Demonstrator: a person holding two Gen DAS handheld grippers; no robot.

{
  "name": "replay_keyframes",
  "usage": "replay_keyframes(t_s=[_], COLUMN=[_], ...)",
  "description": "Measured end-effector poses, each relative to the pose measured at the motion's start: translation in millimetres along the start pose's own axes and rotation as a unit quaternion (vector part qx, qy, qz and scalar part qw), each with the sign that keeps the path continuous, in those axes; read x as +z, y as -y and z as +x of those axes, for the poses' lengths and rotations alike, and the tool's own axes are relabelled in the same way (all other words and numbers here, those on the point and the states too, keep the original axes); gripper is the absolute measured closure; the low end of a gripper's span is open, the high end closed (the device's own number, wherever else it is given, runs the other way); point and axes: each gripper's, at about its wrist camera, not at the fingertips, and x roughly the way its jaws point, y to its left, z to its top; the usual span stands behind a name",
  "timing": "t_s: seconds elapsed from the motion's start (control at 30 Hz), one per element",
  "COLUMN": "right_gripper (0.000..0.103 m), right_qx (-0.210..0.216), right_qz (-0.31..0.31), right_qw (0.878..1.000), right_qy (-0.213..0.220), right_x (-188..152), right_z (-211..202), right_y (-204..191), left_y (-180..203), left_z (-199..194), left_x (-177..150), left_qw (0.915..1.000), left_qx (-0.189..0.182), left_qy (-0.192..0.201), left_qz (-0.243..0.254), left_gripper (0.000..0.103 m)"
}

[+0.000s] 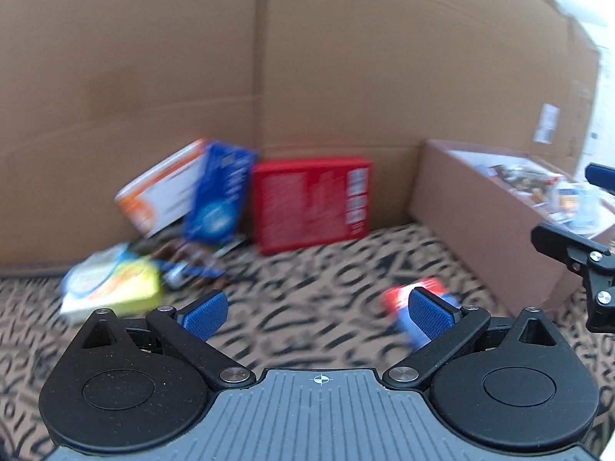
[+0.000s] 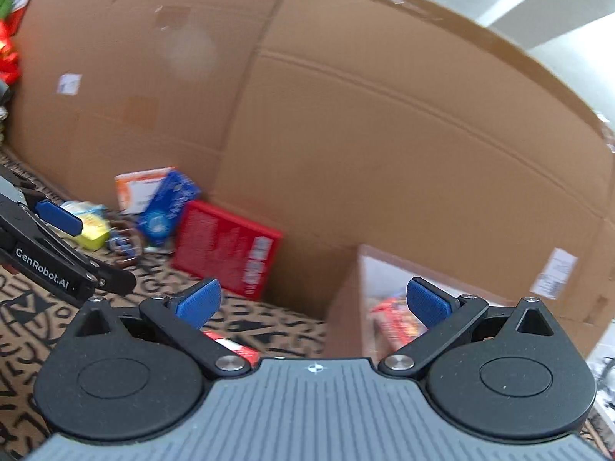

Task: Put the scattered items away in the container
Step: 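Move both tools back to the rug toward the small blue fishing net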

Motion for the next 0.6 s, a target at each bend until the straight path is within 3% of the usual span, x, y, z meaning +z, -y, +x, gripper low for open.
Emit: replay_keyframes(t_s=[0.13,0.4,0.6], right_gripper=[0.001,0.001,0.001], right_qx=[0.023,0.041,0.044], right_qz=[-0.013,0.001,0.002], right_qw=[1.000,0.996,0.994], right_qy=[-0.014,-0.075,-0.096], right_x=[2.3,-11.5,-18.1], right_z=[16.7,48.8,67.4], right_y=[-23.0,-39.6,-44.7], left_y=[-36.9,-62.7,-82.6], left_z=[3.3,31.5,62.4], left_x=[-4.7,-6.1,13.9], left_qw=[0.9987,0.9974,0.9947], left_qx=[0.024,0.026,0.008], left_qy=[-0.007,-0.024,-0.035], left_qz=[-0.044,-0.064,-0.096], left_gripper=[0.000,0.000,0.000])
